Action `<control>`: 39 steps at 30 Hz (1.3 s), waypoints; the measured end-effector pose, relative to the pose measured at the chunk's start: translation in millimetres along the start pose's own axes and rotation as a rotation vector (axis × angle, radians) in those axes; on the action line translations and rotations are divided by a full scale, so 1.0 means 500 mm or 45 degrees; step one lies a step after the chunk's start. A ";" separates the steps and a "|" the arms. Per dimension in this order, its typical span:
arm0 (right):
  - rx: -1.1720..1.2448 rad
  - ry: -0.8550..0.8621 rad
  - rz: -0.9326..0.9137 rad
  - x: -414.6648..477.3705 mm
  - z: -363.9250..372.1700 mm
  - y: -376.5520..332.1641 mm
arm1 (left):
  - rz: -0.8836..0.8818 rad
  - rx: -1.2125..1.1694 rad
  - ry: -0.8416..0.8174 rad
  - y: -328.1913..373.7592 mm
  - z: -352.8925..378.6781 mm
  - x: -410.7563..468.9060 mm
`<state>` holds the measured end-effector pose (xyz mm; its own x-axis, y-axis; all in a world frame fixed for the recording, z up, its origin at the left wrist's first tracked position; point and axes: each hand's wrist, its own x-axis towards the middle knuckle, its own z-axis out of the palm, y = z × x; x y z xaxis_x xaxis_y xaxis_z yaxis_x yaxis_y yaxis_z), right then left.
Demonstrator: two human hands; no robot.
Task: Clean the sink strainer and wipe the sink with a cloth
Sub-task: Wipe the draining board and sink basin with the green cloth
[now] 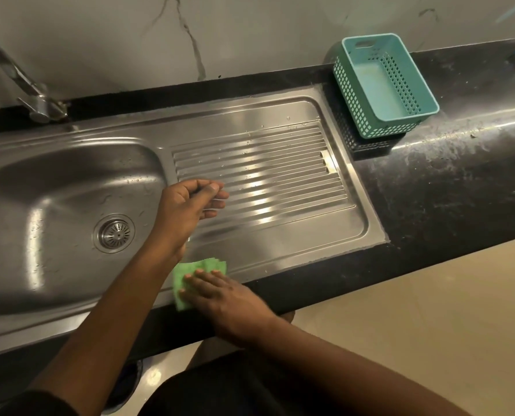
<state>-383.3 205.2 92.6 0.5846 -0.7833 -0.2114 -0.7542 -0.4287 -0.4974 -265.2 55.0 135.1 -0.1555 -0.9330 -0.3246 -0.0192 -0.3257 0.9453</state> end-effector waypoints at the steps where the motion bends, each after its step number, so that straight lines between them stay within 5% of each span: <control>1: -0.037 0.021 -0.032 -0.039 -0.010 0.032 | -0.008 -0.007 0.006 0.001 0.004 0.001; 3: -0.136 0.150 0.051 -0.135 -0.036 0.110 | -0.017 -0.011 0.006 -0.001 0.007 0.004; 8: -0.171 0.244 0.716 -0.380 -0.136 0.314 | -0.024 0.015 -0.035 -0.010 0.004 0.006; 13: -0.072 0.490 1.058 -0.359 -0.088 0.295 | -0.017 -0.003 -0.025 -0.009 -0.001 0.006; 16: -0.043 0.527 0.889 -0.258 -0.028 0.196 | -0.012 0.004 -0.027 -0.010 0.000 0.007; 20: 0.110 0.236 0.269 -0.056 0.024 0.027 | -0.021 0.021 -0.027 -0.006 0.013 0.004; 24: 0.068 0.074 0.133 0.025 0.037 -0.018 | 0.016 0.023 -0.047 0.005 0.016 0.005; 32: -0.246 0.270 0.670 -0.224 -0.097 0.273 | -0.004 0.030 -0.071 0.007 0.036 0.020; 39: -0.517 0.063 0.810 -0.322 -0.212 0.420 | 0.004 -0.007 0.046 0.012 0.105 0.015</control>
<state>-667.3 193.8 111.3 -0.0073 -0.9504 -0.3111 -0.9982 -0.0117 0.0591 -318.4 53.9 140.0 -0.1197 -0.9388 -0.3230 -0.0137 -0.3237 0.9461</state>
